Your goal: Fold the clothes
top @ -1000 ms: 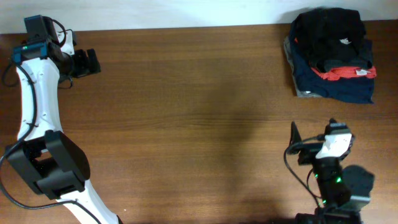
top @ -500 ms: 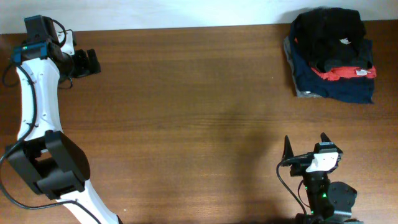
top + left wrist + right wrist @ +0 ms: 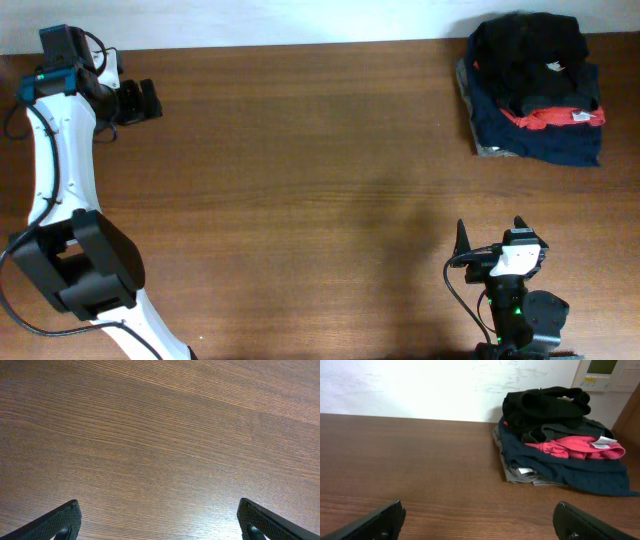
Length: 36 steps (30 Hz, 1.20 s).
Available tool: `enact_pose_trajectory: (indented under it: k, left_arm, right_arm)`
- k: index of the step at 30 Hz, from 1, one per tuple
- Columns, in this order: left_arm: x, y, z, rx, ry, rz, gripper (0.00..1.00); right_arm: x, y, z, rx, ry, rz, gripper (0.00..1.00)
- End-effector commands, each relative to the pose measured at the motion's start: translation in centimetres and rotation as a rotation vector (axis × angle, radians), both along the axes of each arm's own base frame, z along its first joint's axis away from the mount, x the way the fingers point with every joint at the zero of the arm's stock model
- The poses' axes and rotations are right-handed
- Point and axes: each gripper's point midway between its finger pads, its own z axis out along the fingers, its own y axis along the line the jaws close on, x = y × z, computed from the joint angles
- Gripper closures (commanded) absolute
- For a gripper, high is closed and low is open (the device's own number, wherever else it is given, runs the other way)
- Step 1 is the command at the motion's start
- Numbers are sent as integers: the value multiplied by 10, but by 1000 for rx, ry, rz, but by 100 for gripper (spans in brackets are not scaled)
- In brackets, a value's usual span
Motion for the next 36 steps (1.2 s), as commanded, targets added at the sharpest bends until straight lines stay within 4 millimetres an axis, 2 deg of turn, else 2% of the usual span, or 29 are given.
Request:
enact_pose_trajectory:
  k: [1, 13, 16, 19, 21, 22, 24, 26, 29, 31, 32, 36]
  left_arm:
    - [1, -3, 10, 2, -24, -18, 1]
    - [-1, 0, 14, 20, -26, -10, 1]
    - [-19, -8, 34, 18, -19, -16, 1]
    - [-34, -8, 81, 64, -107, -9, 1]
    - [-44, -12, 127, 93, -242, -10, 1]
    - [-47, -14, 141, 101, -300, -13, 1]
    - [-54, -20, 162, 112, -412, -25, 1]
    - [-63, -25, 173, 122, -498, -36, 1]
    - [-90, -35, 173, 135, -604, -46, 1]
    - [-111, -41, 163, 143, -638, -48, 1]
    - [-130, -46, 152, 153, -672, -48, 1]
    - [-166, -55, 128, 176, -756, -49, 1]
  right_arm:
    - [0, -4, -2, 6, -1, -22, 1]
    - [0, -4, -2, 6, -1, -22, 1]
    - [0, -4, -2, 6, -1, -22, 1]
    - [0, -4, -2, 6, -1, -22, 1]
    - [0, -4, -2, 6, -1, -22, 1]
    - [0, -4, -2, 6, -1, -22, 1]
    - [0, -4, -2, 6, -1, -22, 1]
    - [0, -4, -2, 6, -1, -22, 1]
    - [0, -4, -2, 6, -1, -22, 1]
    - [0, -4, -2, 6, -2, -22, 1]
    - [0, -4, -2, 6, -1, -22, 1]
    - [0, -4, -2, 6, -1, -22, 1]
